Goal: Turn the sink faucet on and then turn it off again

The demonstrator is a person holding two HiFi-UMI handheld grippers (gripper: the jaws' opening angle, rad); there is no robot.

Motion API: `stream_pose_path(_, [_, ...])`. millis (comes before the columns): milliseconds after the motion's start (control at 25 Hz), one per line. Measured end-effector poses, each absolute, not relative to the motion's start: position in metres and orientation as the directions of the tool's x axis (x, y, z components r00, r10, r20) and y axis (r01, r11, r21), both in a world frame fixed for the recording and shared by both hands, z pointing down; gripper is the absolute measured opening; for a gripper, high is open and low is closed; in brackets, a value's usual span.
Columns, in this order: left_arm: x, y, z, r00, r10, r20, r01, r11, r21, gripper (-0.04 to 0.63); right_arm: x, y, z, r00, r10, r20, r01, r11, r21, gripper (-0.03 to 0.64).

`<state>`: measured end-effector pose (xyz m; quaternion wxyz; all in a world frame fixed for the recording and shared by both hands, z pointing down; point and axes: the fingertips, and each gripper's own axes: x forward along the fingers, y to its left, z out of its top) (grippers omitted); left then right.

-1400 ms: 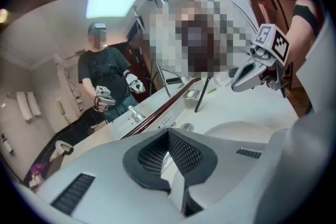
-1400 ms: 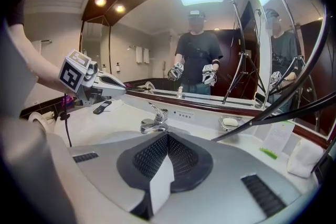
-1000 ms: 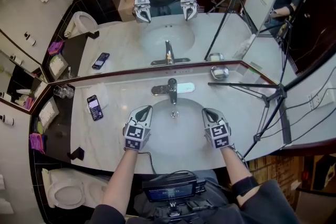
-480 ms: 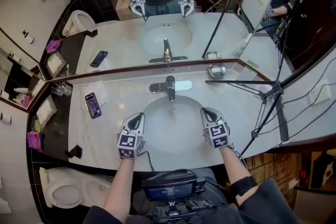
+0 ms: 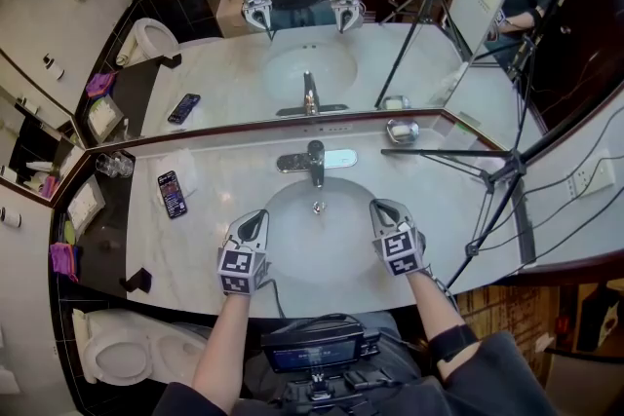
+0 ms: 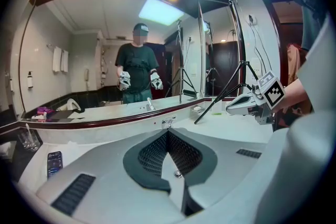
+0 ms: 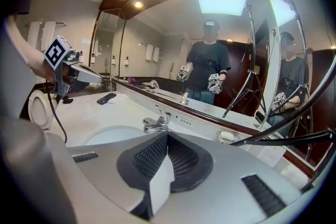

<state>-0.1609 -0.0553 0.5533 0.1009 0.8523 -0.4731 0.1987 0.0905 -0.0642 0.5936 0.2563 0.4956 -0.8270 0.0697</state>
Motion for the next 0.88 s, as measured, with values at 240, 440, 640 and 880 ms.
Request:
stream_pose_path(240, [-0.164,-0.070,0.557,0.446,-0.781,0.438,-0.858,-0.512,-0.038,0.002,0.079,-0.094,0.596,-0.368,-0.783,0.502,-0.780,0.554,0.291,0.029])
stream_pose_path(440, [-0.169,-0.084,0.557,0.432,-0.785,0.444,-0.861,-0.505,-0.055,0.003,0.058,-0.128,0.605,-0.407,-0.757,0.512,-0.684,0.624,0.379,0.096])
stream_pose_path(640, [-0.172,-0.100,0.559,0.416,-0.790,0.449,-0.866,-0.495,-0.068,0.003,0.039,-0.164,0.614,-0.408,-0.749,0.523,-0.592,0.653,0.472,0.170])
stream_pose_path(880, [-0.163,-0.117,0.563,0.429,-0.779,0.457,-0.854,-0.515,-0.077,0.003,0.014,-0.199,0.634,-0.422,-0.715,0.557,-0.422,0.699,0.578,0.198])
